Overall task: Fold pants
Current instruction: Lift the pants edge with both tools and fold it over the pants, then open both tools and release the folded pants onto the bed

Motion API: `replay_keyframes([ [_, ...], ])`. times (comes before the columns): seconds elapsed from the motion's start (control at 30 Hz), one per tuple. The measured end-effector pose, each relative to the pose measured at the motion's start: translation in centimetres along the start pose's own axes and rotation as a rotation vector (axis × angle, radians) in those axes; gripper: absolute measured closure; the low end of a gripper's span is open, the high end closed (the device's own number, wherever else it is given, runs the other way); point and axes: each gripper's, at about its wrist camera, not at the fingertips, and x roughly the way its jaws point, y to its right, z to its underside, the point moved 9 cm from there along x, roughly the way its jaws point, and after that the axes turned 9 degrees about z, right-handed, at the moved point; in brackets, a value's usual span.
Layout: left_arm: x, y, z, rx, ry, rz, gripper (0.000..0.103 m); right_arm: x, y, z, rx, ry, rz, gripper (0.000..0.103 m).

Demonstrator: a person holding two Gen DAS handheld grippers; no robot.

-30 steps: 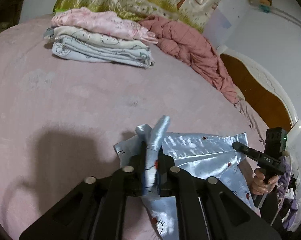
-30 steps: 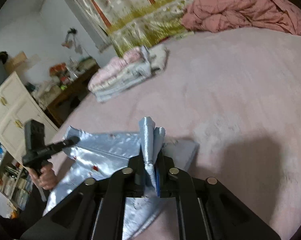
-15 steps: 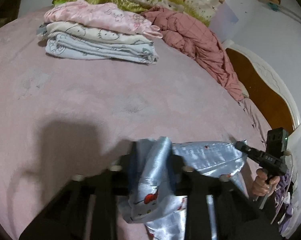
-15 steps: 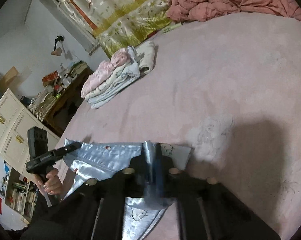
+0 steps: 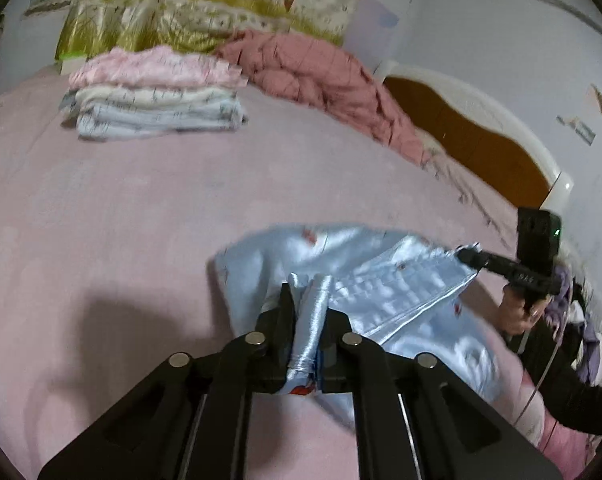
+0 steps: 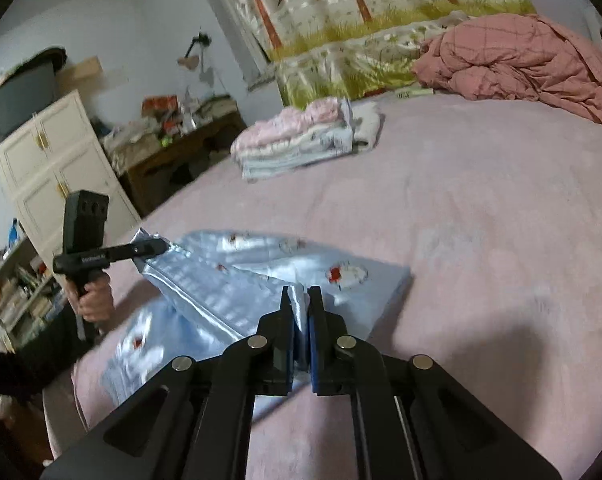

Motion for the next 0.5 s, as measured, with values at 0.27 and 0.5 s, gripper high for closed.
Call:
replay_keyframes([
  [0.27, -0.4, 0.8, 2.7, -0.022, -0.034, 0.004, 0.095, -1.4, -1.0, 2.5, -0.054, -0.045, 0.049, 0.098],
  [0.5, -1.6, 2.6, 3.7, 0.012, -0.036, 0.041, 0.081, -2.9, -1.0, 4.8, -0.102, -0.100, 0.061, 0.098],
])
